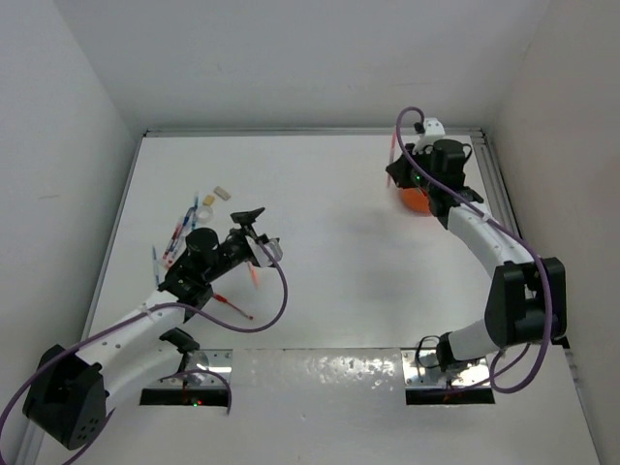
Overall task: Sort the stationery into containers
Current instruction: Place the pen in the storage box.
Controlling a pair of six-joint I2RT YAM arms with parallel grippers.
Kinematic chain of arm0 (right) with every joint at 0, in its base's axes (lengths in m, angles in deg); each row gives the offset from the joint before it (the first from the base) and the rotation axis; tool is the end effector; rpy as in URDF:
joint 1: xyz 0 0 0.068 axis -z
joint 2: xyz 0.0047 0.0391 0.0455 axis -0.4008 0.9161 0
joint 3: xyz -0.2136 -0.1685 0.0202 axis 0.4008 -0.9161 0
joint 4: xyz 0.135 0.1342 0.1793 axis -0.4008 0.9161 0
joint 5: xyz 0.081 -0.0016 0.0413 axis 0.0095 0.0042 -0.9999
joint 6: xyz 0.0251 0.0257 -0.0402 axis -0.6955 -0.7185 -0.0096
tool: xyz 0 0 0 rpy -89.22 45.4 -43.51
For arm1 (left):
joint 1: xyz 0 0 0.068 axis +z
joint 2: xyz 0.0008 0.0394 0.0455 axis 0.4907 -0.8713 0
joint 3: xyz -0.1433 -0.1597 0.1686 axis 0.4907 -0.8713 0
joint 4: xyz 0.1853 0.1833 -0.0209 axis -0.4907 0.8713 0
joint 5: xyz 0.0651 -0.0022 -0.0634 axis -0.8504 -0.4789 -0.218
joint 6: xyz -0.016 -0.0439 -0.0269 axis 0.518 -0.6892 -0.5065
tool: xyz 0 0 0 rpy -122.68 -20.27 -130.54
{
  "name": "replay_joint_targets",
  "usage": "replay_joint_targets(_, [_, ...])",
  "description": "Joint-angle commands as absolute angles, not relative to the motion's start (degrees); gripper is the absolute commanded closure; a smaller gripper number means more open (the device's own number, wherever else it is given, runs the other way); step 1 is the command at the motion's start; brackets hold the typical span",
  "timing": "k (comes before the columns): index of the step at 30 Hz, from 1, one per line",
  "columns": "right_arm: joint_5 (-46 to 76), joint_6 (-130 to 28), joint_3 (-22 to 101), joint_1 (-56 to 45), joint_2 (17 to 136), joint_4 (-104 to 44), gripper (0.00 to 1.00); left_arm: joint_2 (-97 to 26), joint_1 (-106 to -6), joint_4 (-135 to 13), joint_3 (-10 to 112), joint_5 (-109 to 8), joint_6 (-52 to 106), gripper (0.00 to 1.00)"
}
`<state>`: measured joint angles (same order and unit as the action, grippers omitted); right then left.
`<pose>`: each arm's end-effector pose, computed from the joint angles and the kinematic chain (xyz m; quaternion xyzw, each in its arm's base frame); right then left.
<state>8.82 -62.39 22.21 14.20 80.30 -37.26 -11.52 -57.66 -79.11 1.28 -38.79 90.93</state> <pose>0.3374 0.0645 0.2829 -0.0060 0.8174 0.2283 0.5289 0.1744 -0.1075 0.2381 0.5701 0.4948 0.0071 0.6559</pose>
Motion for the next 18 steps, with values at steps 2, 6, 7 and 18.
replay_joint_targets(2, [12.80,-57.73,19.03,18.78,78.67,-46.04,1.00,-11.38,-58.04,-79.21,3.08,-40.98,80.26,0.25])
replay_joint_targets(6, [13.60,-56.06,14.02,22.22,77.79,-55.79,1.00,-12.61,-57.69,-80.34,3.78,-44.84,78.68,0.25])
replay_joint_targets(7, [13.68,-55.45,12.88,22.66,77.88,-56.94,1.00,-12.79,-57.69,-80.79,3.87,-45.63,78.24,0.25])
replay_joint_targets(18, [13.77,-54.13,11.46,27.23,79.37,-59.85,1.00,-22.89,-55.67,-84.21,10.98,-49.94,68.13,0.24])
